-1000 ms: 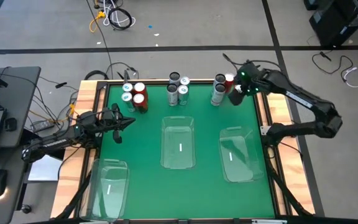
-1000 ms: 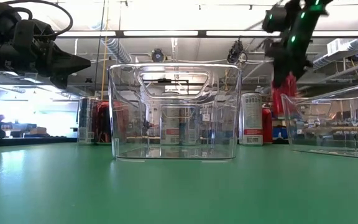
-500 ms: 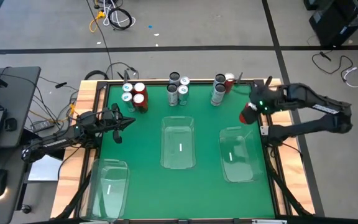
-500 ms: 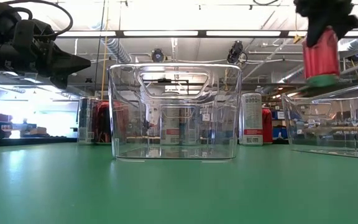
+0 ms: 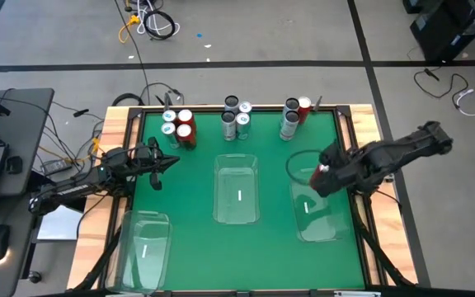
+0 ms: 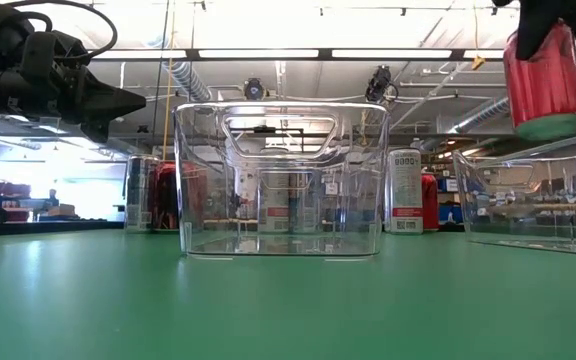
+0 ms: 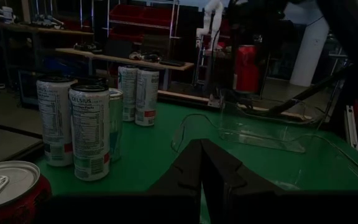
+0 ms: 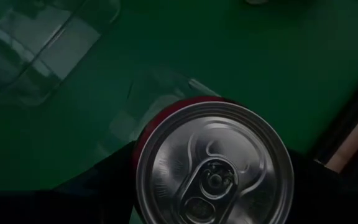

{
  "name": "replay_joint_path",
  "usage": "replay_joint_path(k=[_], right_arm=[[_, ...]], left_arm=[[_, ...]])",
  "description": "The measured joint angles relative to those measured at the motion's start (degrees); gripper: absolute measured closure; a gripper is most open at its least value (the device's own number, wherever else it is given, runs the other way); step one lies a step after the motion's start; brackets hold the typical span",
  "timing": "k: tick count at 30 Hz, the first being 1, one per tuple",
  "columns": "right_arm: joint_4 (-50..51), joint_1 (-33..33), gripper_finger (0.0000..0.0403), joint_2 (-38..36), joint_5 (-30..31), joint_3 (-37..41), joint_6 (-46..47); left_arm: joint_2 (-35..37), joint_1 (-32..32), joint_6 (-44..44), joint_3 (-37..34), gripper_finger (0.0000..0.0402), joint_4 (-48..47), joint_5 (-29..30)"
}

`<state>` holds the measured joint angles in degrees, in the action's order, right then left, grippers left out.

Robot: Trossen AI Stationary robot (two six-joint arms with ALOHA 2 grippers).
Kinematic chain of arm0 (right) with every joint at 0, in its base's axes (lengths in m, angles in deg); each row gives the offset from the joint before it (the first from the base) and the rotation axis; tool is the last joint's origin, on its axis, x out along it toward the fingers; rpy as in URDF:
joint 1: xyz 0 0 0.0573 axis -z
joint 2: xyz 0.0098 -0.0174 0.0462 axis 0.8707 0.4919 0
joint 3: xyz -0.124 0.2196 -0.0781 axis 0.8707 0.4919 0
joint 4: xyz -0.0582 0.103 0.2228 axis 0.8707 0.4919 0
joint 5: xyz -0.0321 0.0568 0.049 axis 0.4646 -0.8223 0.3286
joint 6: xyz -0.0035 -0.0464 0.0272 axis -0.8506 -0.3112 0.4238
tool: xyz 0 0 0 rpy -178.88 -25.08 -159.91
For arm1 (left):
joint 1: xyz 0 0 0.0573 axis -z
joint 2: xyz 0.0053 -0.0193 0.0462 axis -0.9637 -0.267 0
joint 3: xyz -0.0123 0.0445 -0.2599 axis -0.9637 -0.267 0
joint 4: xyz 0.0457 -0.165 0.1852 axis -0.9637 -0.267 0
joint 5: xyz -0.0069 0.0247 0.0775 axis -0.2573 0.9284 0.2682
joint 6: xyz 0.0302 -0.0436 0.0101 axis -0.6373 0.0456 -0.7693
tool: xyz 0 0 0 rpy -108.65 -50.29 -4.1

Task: Sort soda cans
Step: Put the bottom right red-black soda can into the middle right transparent bin

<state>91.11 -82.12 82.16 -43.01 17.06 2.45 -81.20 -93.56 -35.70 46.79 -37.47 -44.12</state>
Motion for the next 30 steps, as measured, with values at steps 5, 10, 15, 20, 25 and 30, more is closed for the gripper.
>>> replay_joint_path(k=[5, 10, 15, 20, 25, 30], right_arm=[[0.5, -5.1, 0.0112, 4.6, 1.7, 0.0, 6.4], [0.4, -9.7, 0.0112, 7.9, 0.3, 0.0, 11.8], [0.0, -15.8, 0.0112, 10.3, -3.4, 0.1, 18.4], [-0.6, -22.5, 0.0112, 12.7, -5.4, 0.1, 25.0], [-2.2, -27.6, 0.0112, 15.4, -6.4, 0.1, 30.0], [-2.0, -29.5, 0.0112, 18.0, -6.4, 0.1, 33.1]], left_arm=[[0.0, 0.0, 0.0, 0.0, 0.039, 0.0, 0.0], [0.0, 0.0, 0.0, 0.0, 0.039, 0.0, 0.0], [0.0, 0.0, 0.0, 0.0, 0.039, 0.0, 0.0], [0.0, 0.0, 0.0, 0.0, 0.039, 0.0, 0.0], [0.0, 0.0, 0.0, 0.0, 0.039, 0.0, 0.0], [0.0, 0.0, 0.0, 0.0, 0.039, 0.0, 0.0]])
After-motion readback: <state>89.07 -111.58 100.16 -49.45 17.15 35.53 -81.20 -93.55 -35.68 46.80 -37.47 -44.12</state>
